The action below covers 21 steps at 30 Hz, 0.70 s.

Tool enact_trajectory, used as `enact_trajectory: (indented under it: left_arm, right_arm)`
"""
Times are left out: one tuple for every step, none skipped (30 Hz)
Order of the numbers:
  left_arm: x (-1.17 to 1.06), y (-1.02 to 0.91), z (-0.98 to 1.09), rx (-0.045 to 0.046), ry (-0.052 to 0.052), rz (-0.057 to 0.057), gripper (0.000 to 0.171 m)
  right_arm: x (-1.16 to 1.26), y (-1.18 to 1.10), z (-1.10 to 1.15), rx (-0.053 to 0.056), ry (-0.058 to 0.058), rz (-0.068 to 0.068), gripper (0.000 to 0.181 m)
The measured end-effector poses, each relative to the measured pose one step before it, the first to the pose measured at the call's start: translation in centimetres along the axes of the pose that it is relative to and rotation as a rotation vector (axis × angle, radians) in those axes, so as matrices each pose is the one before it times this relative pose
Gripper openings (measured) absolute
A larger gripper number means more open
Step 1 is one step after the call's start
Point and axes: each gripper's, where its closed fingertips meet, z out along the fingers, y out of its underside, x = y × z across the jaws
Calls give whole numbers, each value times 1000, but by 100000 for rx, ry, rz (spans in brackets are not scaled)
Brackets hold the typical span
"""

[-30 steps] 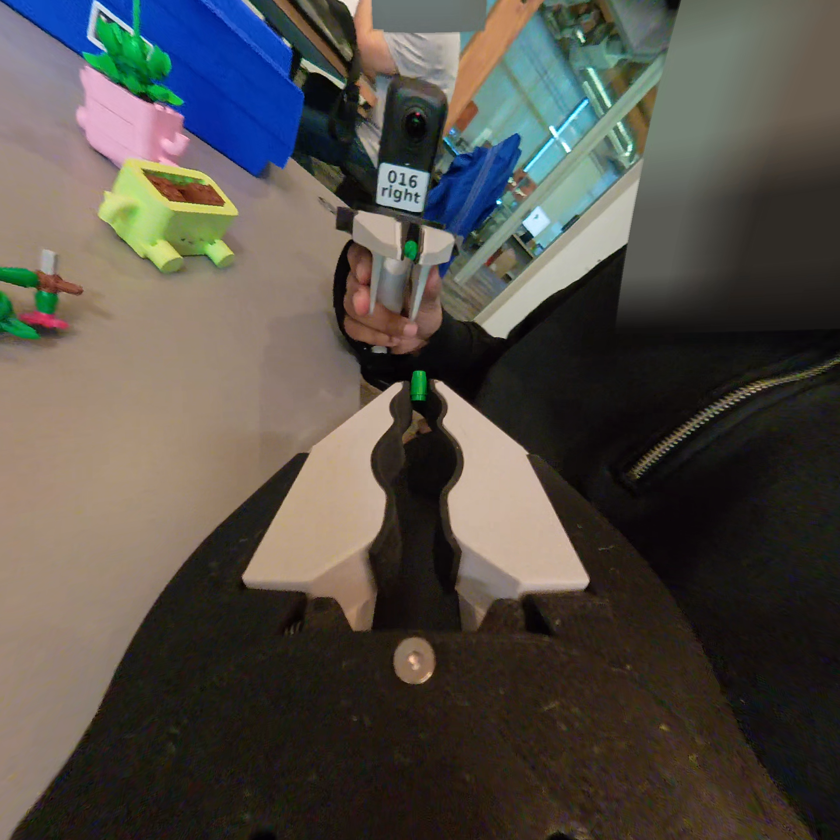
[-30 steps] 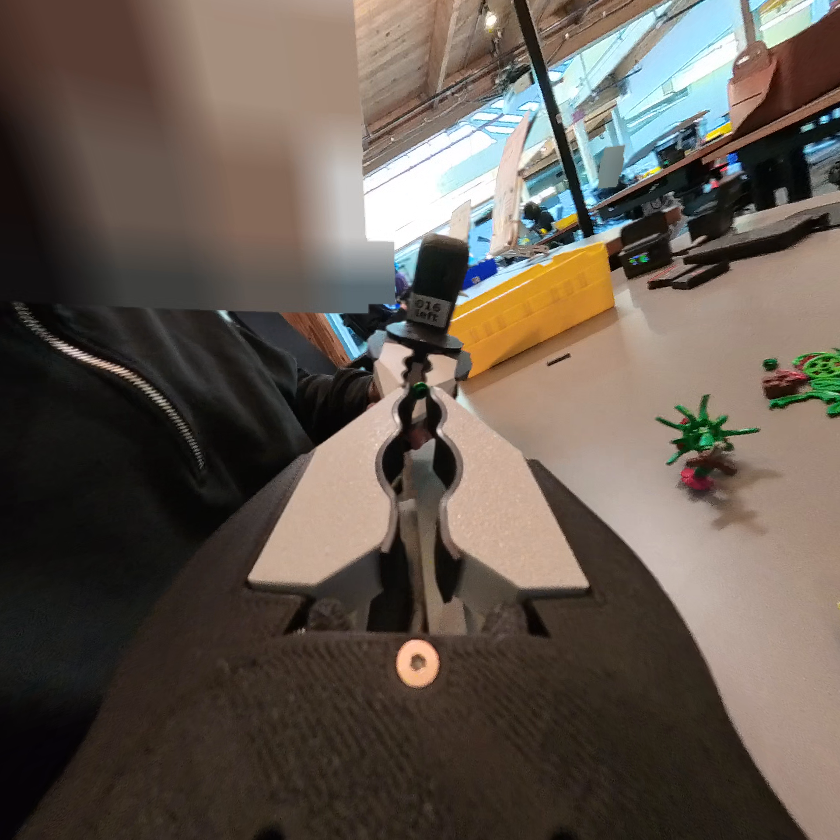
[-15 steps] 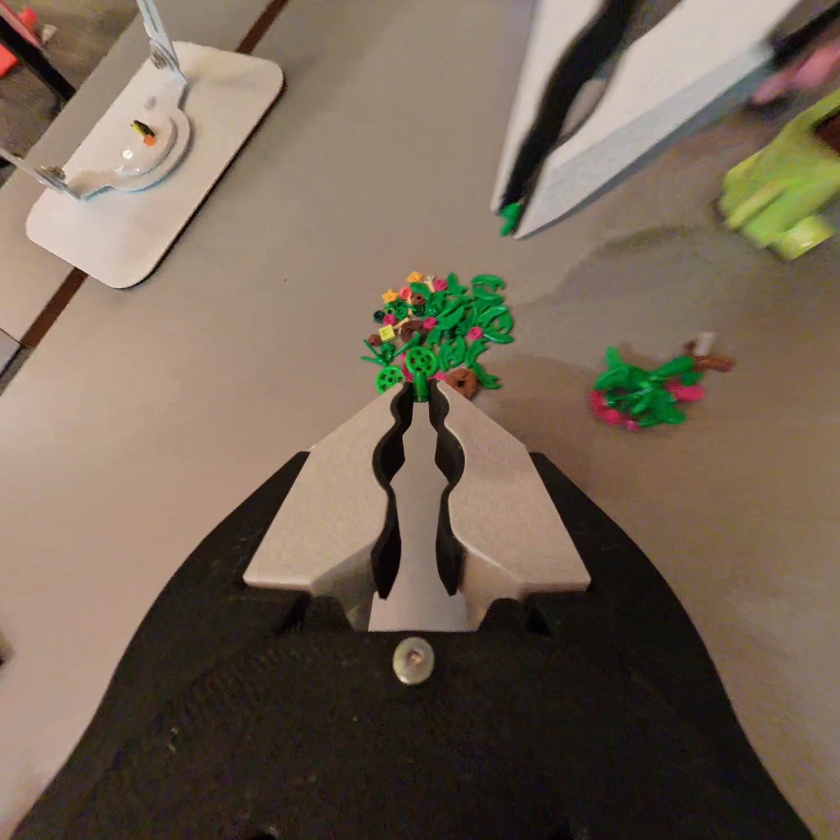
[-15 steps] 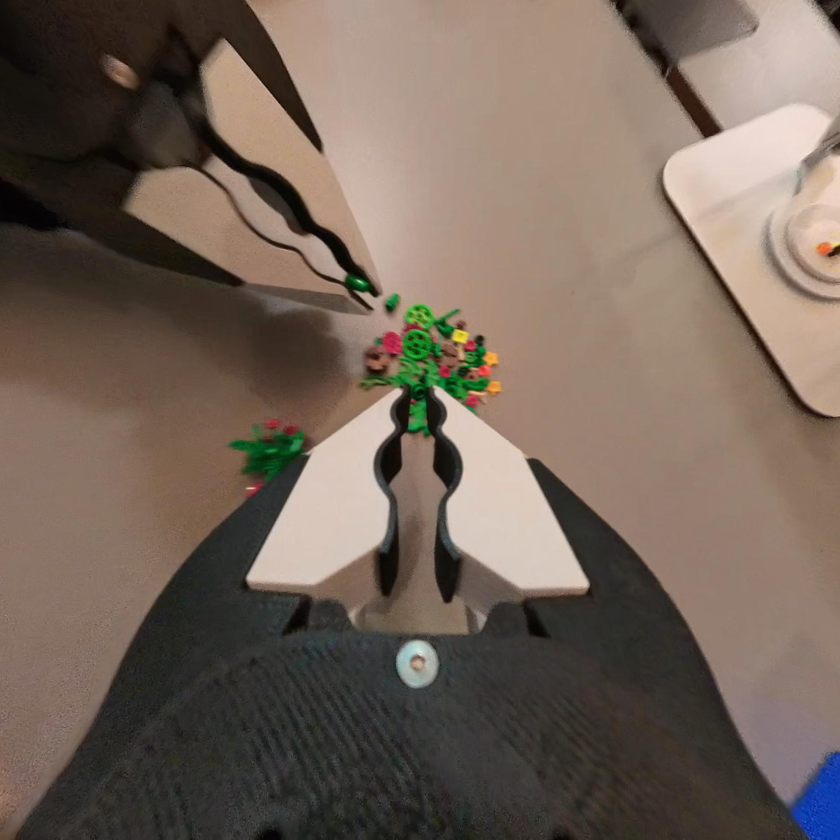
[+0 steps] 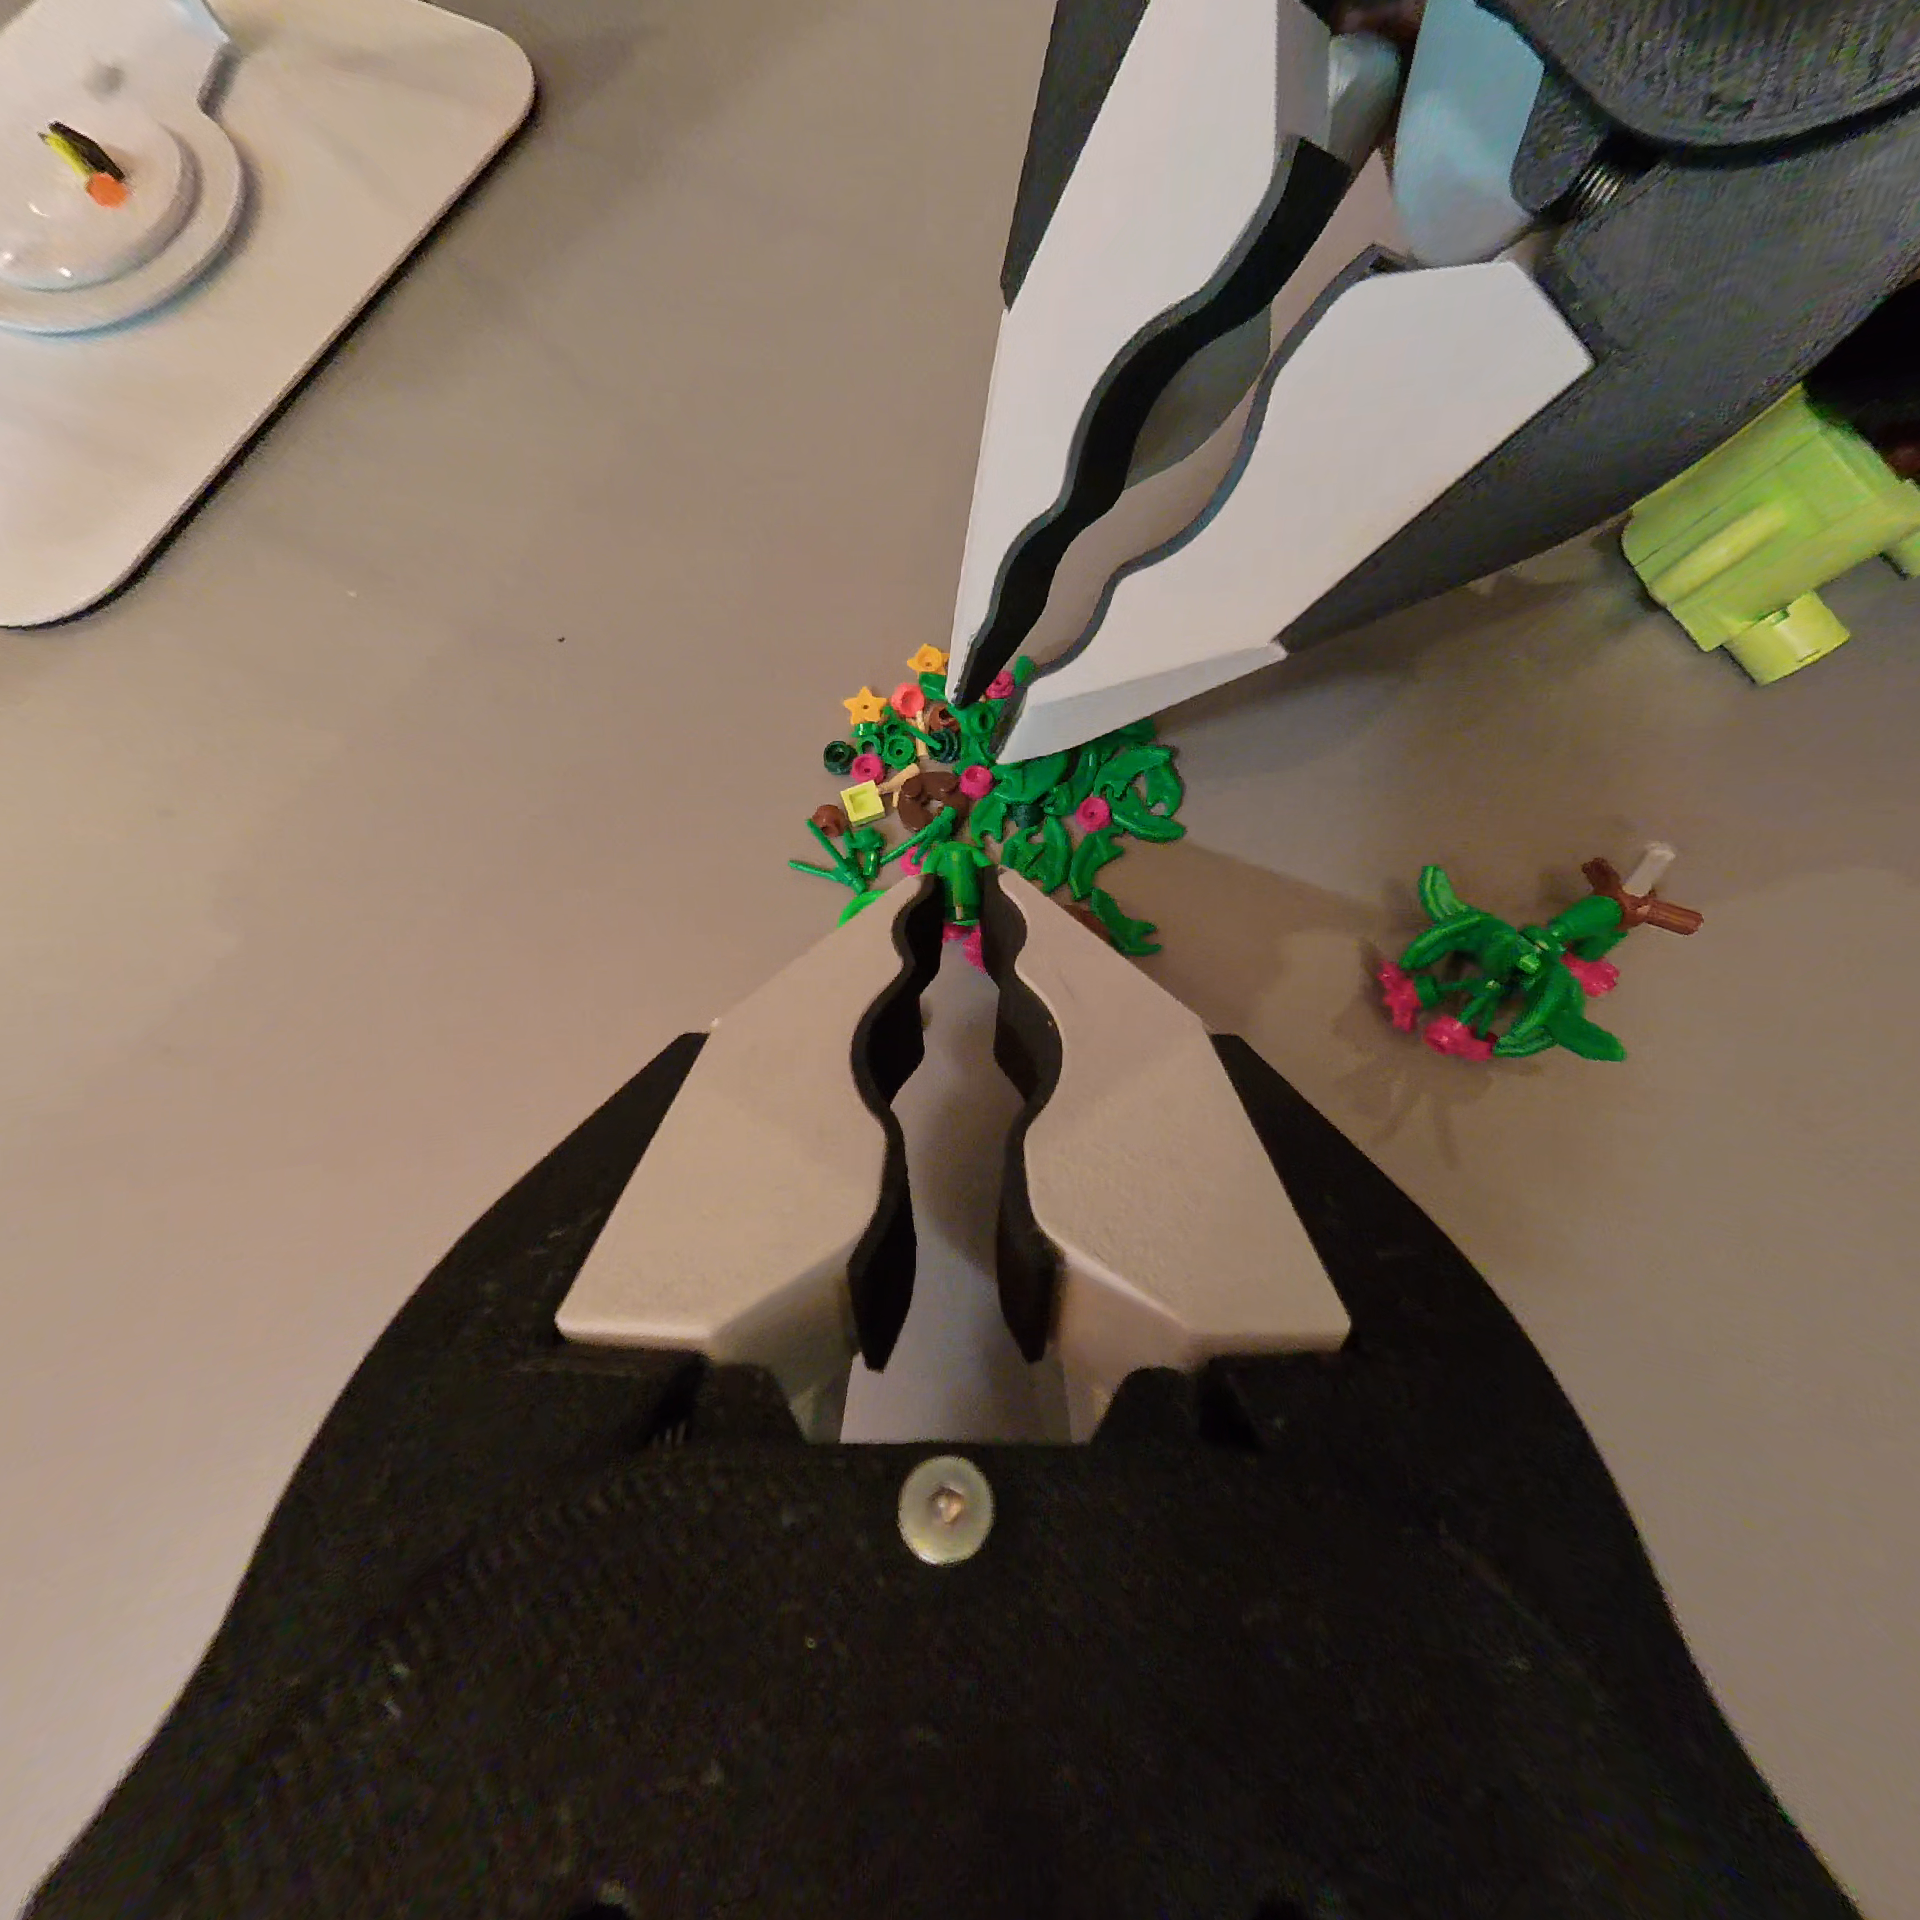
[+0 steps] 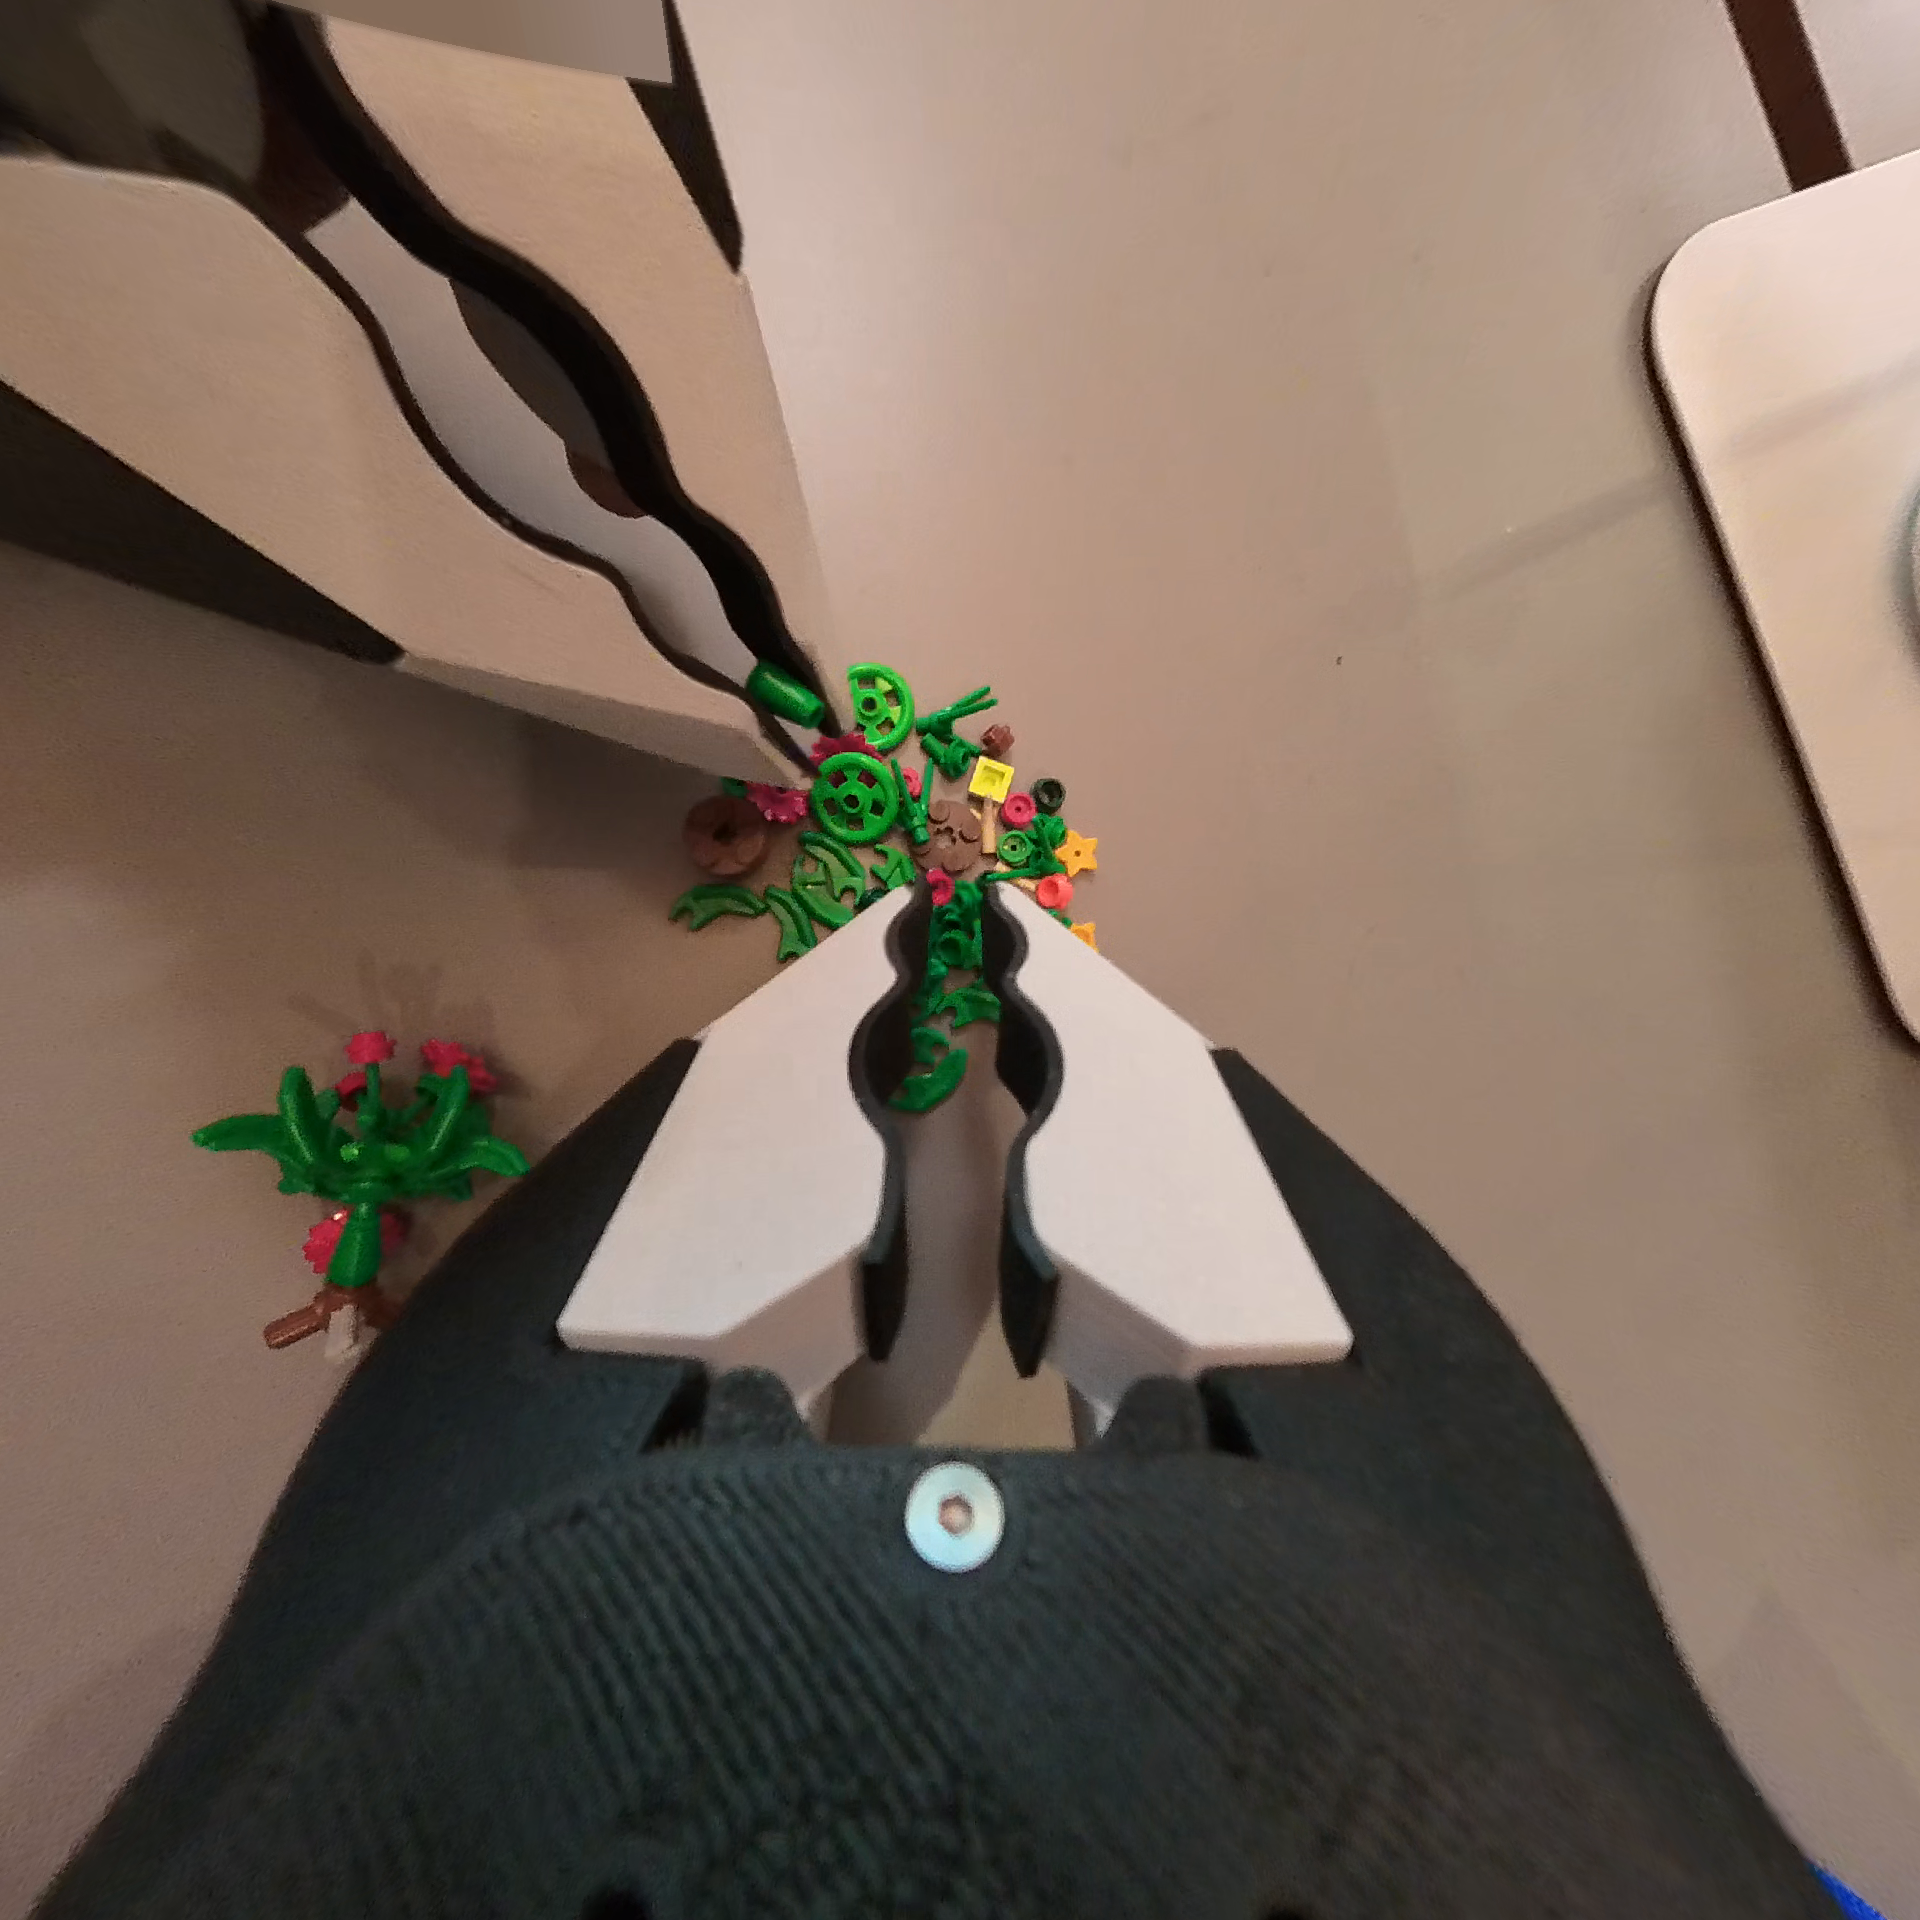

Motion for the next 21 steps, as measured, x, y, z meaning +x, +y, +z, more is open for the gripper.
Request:
enact_trajectory:
  left_arm:
    - [1, 61, 148, -846, 277, 132, 3]
    - [46, 67, 154, -866, 433, 116, 3]
    - [17, 23, 118, -594, -81, 282, 3]
    - [-38, -1, 85, -453, -659, 631, 3]
    - [-74, -32, 52, -428, -1119, 922, 3]
    - [-77, -63, 39, -294, -1259, 1061, 3]
    - [-32, -86, 44, -327, -1053, 1106, 3]
    - [0, -76, 70, -528, -905, 1111, 3]
    - [-21, -62, 91, -736, -1029, 1206, 3]
    - [16, -38, 101, -1005, -846, 1474, 3]
    - [69, -31, 89, -1150, -579, 1662, 3]
    - [75, -38, 69, -1107, -604, 1618, 3]
    - [-20, -55, 62, -943, -976, 1522, 3]
    - [-60, -43, 64, -912, -1010, 1467, 3]
    - [-41, -9, 101, -975, -563, 1291, 3]
    - [-16, -41, 128, -853, -264, 985, 3]
    - [-47, -27, 152, -847, -339, 627, 4]
    - [-21, -49, 149, -790, -243, 534, 4]
    - [28, -38, 152, -835, 81, 511, 6]
    - [60, -38, 133, -813, 179, 360, 8]
    - [55, -57, 93, -692, 160, 173, 10]
  right_arm:
    - [-69, 150, 19, -1202, -859, 994, 9]
    - [-95, 247, 8, -1860, -1130, 1508, 11]
    - [-74, 258, -23, -1820, -1024, 2099, 16]
    - [-92, 193, -45, -1185, -1120, 2151, 20]
    - [-83, 123, -112, -556, -885, 1775, 22]
    - [84, 118, -231, -159, 300, 1403, 26]
    - [205, 63, -373, 419, 1360, 957, 29]
    - [206, -3, -526, 1267, 1610, 533, 29]
    - [140, -51, -635, 1881, 1413, 402, 29]
    - [38, 33, -713, 1658, 1057, 559, 29]
    - [-24, 193, -782, 809, 1037, 774, 30]
    - [-28, 305, -841, 421, 1539, 668, 30]
    - [-73, 284, -902, 962, 1852, 214, 30]
    - [-179, 223, -926, 1707, 1604, -180, 29]
    - [-254, 190, -898, 2009, 1300, -267, 27]
    - [-282, 197, -835, 1969, 1148, -161, 26]
    - [-290, 216, -741, 1868, 924, -10, 24]
    - [-315, 202, -653, 1745, 586, 154, 22]
    - [-300, 202, -570, 1528, 344, 325, 21]
    - [-254, 202, -506, 1247, 353, 438, 20]
    - [-152, 193, -458, 1076, 602, 438, 20]
